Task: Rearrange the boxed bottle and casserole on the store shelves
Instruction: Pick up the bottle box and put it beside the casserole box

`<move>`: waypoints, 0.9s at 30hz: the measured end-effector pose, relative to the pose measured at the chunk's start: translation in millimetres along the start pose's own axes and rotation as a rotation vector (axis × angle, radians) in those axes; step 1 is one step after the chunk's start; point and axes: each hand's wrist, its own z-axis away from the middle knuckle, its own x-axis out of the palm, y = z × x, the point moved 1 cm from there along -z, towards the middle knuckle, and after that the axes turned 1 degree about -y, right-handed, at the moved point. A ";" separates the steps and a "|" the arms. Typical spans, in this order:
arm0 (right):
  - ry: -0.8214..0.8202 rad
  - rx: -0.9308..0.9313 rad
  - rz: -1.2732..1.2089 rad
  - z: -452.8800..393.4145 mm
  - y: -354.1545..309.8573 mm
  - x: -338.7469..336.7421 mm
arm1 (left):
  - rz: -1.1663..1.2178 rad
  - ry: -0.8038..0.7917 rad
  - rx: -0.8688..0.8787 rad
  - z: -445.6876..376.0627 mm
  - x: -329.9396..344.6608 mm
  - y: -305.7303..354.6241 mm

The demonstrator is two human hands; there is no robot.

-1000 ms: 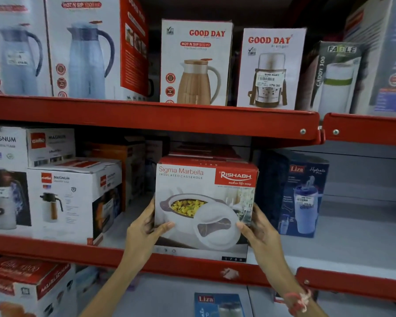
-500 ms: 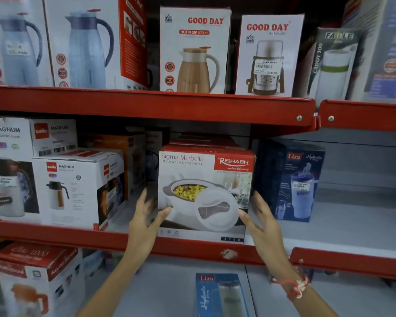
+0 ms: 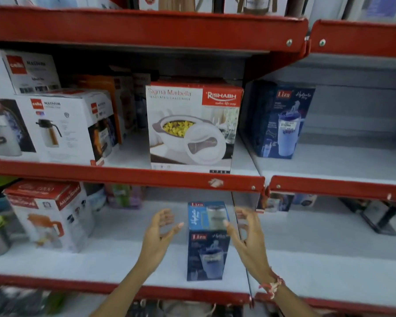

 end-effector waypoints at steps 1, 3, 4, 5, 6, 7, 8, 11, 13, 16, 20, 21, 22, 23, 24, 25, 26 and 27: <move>-0.076 0.048 0.048 6.7 14.2 3.2 | -0.006 -0.057 -0.058 1.5 8.1 -14.5; -0.250 0.150 0.105 16.7 34.2 9.6 | -0.044 -0.202 -0.162 4.4 24.5 -33.5; -0.326 0.202 0.095 20.4 43.4 14.1 | -0.054 -0.271 -0.208 6.2 31.7 -38.3; -0.386 0.229 0.077 22.8 49.4 18.5 | -0.037 -0.324 -0.241 6.0 38.8 -44.8; -0.419 0.231 0.076 24.0 52.7 22.1 | -0.037 -0.352 -0.260 6.8 43.6 -47.0; -0.424 0.226 0.074 24.5 54.1 24.2 | -0.037 -0.360 -0.253 6.4 46.3 -51.3; -0.413 0.229 0.068 24.5 54.0 25.2 | -0.035 -0.361 -0.233 7.0 46.6 -50.5; -0.408 0.253 0.045 26.8 38.7 19.2 | 0.041 -0.338 -0.197 12.8 39.7 -41.3; -0.434 0.254 0.059 32.0 24.5 11.9 | 0.069 -0.331 -0.218 23.5 32.4 -26.9; -0.443 0.210 0.075 39.7 1.4 -0.6 | 0.003 -0.326 -0.211 37.6 20.7 -8.0; -0.408 0.137 0.038 42.6 -36.2 -19.8 | -0.066 -0.274 -0.134 54.2 0.6 28.7; -0.393 0.112 0.025 40.6 -46.3 -25.5 | -0.085 -0.267 -0.095 57.1 -4.2 42.7; -0.371 0.089 0.012 37.6 -56.4 -31.1 | -0.120 -0.257 -0.052 58.7 -8.6 56.7; -0.346 0.066 -0.002 33.5 -67.0 -36.6 | -0.152 -0.239 0.001 59.3 -12.0 71.0; -0.325 0.047 -0.023 28.6 -76.4 -42.1 | -0.182 -0.219 0.053 59.0 -14.7 84.9; -0.307 0.031 -0.054 23.9 -87.2 -47.7 | -0.189 -0.195 0.102 57.3 -16.4 97.3; -0.292 0.016 -0.080 18.5 -97.7 -53.4 | -0.172 -0.176 0.137 55.5 -17.5 110.8; -0.275 -0.001 -0.092 13.1 -108.6 -59.1 | -0.142 -0.164 0.162 53.3 -18.4 123.8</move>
